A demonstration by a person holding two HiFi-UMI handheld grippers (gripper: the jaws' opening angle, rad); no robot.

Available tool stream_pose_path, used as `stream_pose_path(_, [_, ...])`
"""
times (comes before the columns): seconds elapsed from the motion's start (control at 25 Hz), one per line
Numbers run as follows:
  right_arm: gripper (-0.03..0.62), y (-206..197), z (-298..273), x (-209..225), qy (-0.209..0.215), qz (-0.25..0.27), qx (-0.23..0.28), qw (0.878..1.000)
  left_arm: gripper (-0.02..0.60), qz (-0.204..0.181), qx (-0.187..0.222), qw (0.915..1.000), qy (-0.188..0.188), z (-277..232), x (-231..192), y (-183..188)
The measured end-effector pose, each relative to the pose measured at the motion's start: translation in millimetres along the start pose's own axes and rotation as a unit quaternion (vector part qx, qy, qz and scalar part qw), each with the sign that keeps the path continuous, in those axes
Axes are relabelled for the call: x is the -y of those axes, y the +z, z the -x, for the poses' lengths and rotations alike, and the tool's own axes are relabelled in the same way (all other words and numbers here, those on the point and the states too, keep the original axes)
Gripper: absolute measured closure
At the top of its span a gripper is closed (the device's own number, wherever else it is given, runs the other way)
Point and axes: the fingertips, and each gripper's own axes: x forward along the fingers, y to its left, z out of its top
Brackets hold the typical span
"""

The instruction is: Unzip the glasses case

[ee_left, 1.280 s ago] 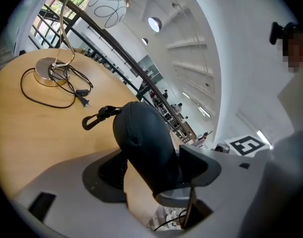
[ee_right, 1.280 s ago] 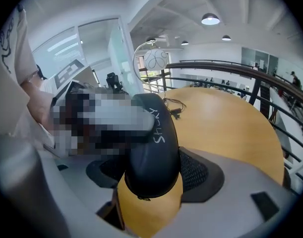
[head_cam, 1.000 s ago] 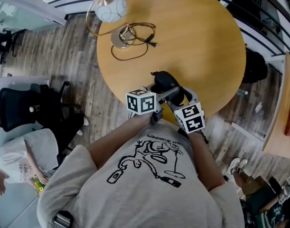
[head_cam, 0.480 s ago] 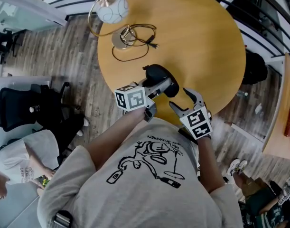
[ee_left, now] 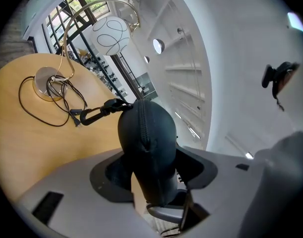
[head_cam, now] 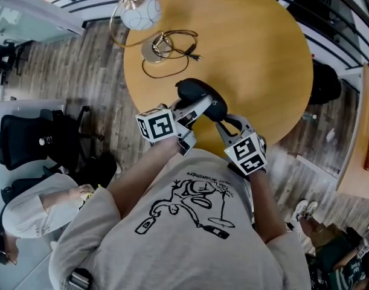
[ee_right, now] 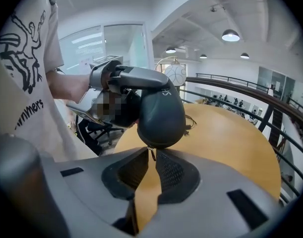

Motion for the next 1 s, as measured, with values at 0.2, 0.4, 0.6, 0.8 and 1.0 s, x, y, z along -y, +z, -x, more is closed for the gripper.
stream_pose_path(0.2, [0.572,4,0,-3,0.002,0.013,0.002,1.000,0.336,0.004,-0.010,0.9999,-0.003,6,0,0])
stream_pose_path(0.4, [0.572,-3,1,-3,0.001,0.038,-0.023,0.999,0.351,-0.003,-0.040,0.9991,-0.010,7,3,-6])
stream_pose_path(0.6, [0.572,-8,0,-3,-0.003,0.070,-0.043,0.997,0.361,-0.002,-0.059,0.9981,-0.019,8,5,-11])
stream_pose_path(0.8, [0.572,-12,0,0,-0.010,0.089,-0.051,0.995,0.368,-0.002,-0.068,0.9975,-0.020,8,2,-15])
stream_pose_path(1.0, [0.572,-14,1,5,-0.024,0.101,-0.057,0.993,0.370,-0.001,-0.073,0.9970,-0.025,8,4,-18])
